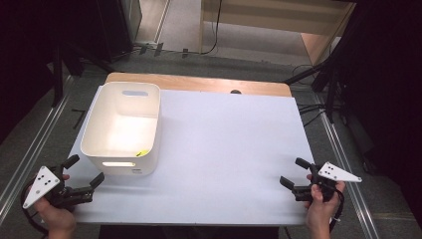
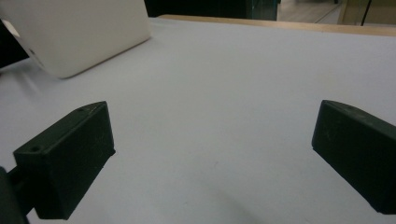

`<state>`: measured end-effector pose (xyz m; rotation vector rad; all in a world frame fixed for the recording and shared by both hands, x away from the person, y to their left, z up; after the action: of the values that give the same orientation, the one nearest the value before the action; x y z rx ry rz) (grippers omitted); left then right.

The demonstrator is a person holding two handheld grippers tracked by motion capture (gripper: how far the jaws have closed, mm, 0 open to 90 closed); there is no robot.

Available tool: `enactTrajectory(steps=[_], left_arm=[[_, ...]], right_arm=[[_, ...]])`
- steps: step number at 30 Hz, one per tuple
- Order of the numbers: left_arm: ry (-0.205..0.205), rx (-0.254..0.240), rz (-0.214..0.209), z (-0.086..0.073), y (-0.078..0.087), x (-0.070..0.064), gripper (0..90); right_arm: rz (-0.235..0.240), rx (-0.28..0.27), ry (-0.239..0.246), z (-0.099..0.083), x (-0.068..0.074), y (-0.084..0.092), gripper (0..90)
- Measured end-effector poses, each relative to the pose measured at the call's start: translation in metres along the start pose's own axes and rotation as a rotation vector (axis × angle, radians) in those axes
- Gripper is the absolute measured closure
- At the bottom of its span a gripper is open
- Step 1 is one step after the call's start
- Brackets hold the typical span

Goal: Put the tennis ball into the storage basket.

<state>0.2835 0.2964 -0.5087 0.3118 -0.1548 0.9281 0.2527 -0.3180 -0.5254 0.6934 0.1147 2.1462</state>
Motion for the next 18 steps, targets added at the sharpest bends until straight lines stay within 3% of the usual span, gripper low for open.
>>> enactTrajectory(steps=[12, 18], left_arm=[[0.006, -0.01, -0.007, 0.001, 0.0, 0.0, 0.0], [0.008, -0.007, -0.004, 0.001, 0.0, 0.001, 0.0]], right_arm=[[-0.019, -0.069, -0.075, -0.003, -0.015, 0.015, 0.0], [-0.037, -0.066, -0.066, -0.005, -0.016, 0.013, 0.0]])
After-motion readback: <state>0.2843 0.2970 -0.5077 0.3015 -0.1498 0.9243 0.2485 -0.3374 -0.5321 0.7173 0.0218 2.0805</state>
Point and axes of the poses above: each handheld gripper's, and its own axes: y roughly backward along the jaws, z roughly out of its top, x roughly to its left, the point moved 7 cm from there along -y, roughly forward along the jaws, and after that the axes turned 15 degrees about -y, right-handed, at the moved point
